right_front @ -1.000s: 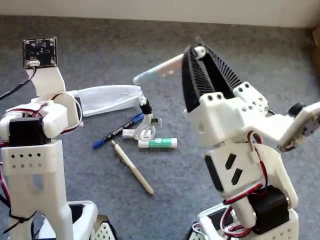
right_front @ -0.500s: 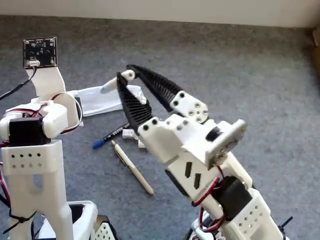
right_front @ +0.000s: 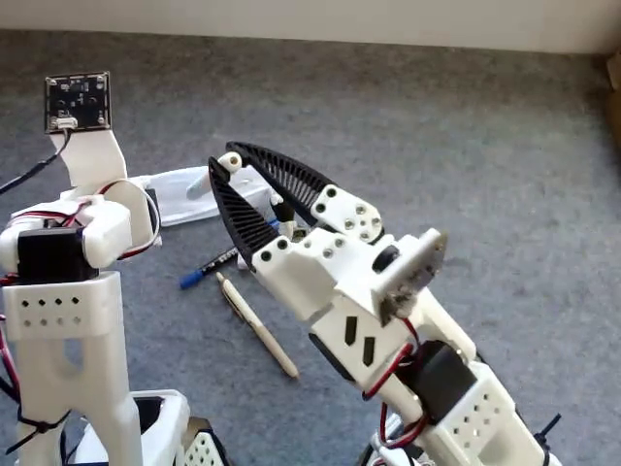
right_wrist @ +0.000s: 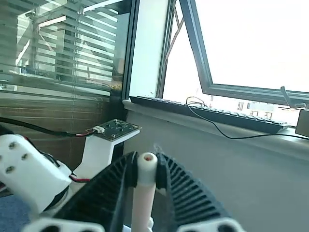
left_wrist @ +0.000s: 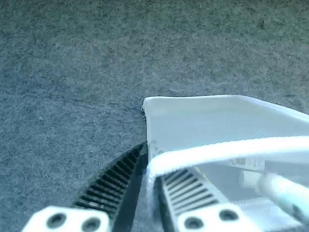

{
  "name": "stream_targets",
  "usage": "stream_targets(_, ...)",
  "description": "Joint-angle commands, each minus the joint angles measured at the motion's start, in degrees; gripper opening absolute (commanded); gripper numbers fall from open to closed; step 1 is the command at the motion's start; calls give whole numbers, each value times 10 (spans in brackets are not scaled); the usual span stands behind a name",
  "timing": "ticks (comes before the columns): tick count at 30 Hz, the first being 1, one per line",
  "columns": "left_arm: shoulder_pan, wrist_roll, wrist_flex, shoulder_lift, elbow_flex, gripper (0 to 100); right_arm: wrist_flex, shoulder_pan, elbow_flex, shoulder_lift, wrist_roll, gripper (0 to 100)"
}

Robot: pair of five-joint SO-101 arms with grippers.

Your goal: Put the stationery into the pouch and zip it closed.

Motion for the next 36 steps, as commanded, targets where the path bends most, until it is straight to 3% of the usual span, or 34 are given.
stream_targets(1,15,7,-2,1,-13,8,-12,-1,-2,41,9,5)
stream_targets(22,11,7,-3,1,-7,8,-11,15,-7,128,9,12)
stream_targets(27,11,7,-3,1,-7,8,-10,15,-3,126,7,109)
stream_targets(36,11,7,-3,1,-7,8,-9,15,-3,123,6,115)
